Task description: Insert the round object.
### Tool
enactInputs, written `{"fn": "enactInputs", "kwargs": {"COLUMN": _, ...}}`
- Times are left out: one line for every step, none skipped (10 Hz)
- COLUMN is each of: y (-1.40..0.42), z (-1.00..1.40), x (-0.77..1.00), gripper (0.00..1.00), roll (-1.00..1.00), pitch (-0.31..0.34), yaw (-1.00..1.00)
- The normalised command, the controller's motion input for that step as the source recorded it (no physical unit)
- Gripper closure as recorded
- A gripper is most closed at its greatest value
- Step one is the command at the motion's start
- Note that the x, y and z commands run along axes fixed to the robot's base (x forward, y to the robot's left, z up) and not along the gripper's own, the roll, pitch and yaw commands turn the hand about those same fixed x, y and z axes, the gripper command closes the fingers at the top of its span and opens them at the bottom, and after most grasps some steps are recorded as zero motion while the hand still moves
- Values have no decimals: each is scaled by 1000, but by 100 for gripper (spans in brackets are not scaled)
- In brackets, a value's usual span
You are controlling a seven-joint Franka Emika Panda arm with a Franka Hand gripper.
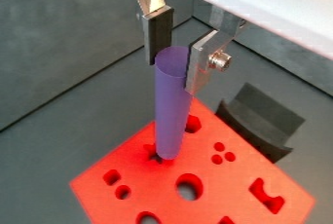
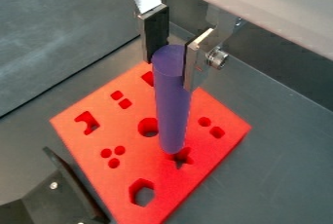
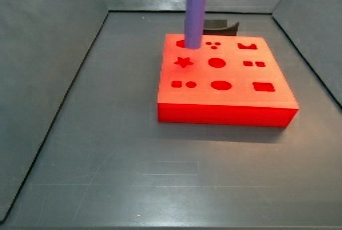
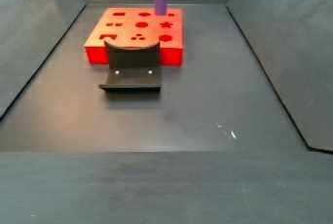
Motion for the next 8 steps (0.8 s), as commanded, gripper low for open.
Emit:
{"fn": "enactInputs", "kwargs": {"y": 177, "z": -83, "x": 1000, "gripper": 100, "roll": 13, "pitch": -7, "yaw": 0}}
{"fn": "enactInputs", "kwargs": {"y": 94, "z": -74, "x": 1000, "gripper": 100, "roll": 0, "pitch": -36, "yaw": 0}}
{"fn": "enactInputs", "kwargs": {"y": 0, "z": -140, "x": 1000, "gripper": 100, "roll": 0, "pitch": -50, "yaw": 0}}
{"fn": "enactInputs", "kwargs": {"y": -69, "z": -149, "x": 997, "gripper": 100, "roll": 13, "pitch": -36, "yaw": 20}}
{"fn": "enactInputs", "kwargs": {"y": -80, "z": -83, "x": 734, "gripper": 100, "roll": 47, "pitch": 0, "yaw": 69}}
{"fn": "enactInputs", "kwargs": {"y": -74, "z": 0, "x": 197, "gripper": 100, "roll": 0, "pitch": 17, "yaw": 0}}
{"fn": "enactInputs", "kwargs": {"y": -189, "z": -66, "x": 360, "gripper": 100, "roll": 46, "pitch": 10, "yaw": 0}}
{"fn": "enactInputs", "kwargs": {"y": -94, "z": -249, "x": 729, "gripper": 100, "roll": 171, "pitch": 0, "yaw": 0}}
